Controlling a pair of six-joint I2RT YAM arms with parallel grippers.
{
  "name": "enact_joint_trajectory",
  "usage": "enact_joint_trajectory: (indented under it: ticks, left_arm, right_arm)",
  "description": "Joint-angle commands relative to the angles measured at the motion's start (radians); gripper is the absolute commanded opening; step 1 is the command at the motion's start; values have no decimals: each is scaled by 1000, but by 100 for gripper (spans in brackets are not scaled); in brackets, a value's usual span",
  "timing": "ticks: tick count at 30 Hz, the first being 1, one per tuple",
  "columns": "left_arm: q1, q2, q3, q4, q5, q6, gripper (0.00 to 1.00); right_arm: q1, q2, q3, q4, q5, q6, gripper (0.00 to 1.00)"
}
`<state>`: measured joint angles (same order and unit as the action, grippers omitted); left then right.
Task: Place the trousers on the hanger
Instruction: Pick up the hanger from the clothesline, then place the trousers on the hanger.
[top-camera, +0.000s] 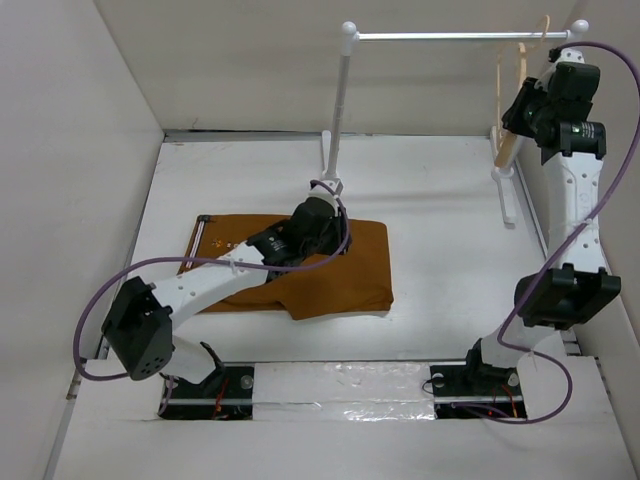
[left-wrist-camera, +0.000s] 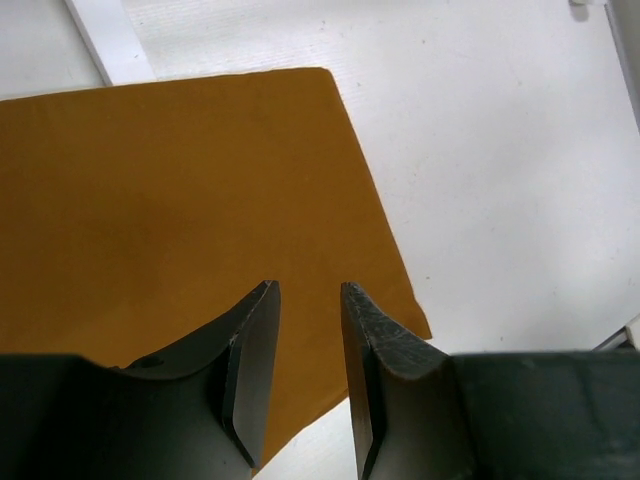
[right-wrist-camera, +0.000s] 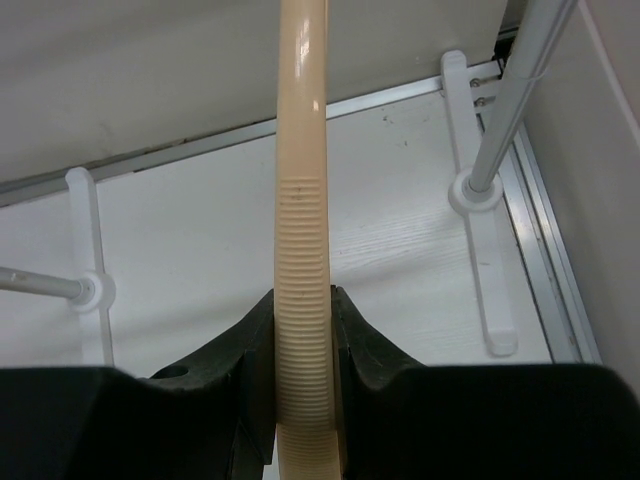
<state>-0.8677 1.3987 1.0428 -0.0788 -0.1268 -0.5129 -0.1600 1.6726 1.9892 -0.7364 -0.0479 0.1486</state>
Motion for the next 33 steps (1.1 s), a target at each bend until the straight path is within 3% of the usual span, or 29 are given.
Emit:
enact_joint_trajectory:
  ticks: [1, 8, 12, 23, 33]
  left_arm:
    - [13, 2, 78, 25, 29, 16, 29]
    - [22, 32, 320, -7, 75, 56, 44]
    - [22, 82, 489, -61, 96, 76, 49]
    - [-13, 334, 802, -127, 115, 62, 54]
    - [-63, 565, 954, -118, 46, 22, 55]
  right_arm:
    - [2, -94, 48, 48, 14, -30, 0]
    - [36, -232, -168, 74, -4, -34, 0]
    - [106, -349, -421, 100, 28, -30, 0]
    - [370, -586, -915, 141, 118, 55, 0]
    - [458, -646, -1044, 155, 135, 94, 0]
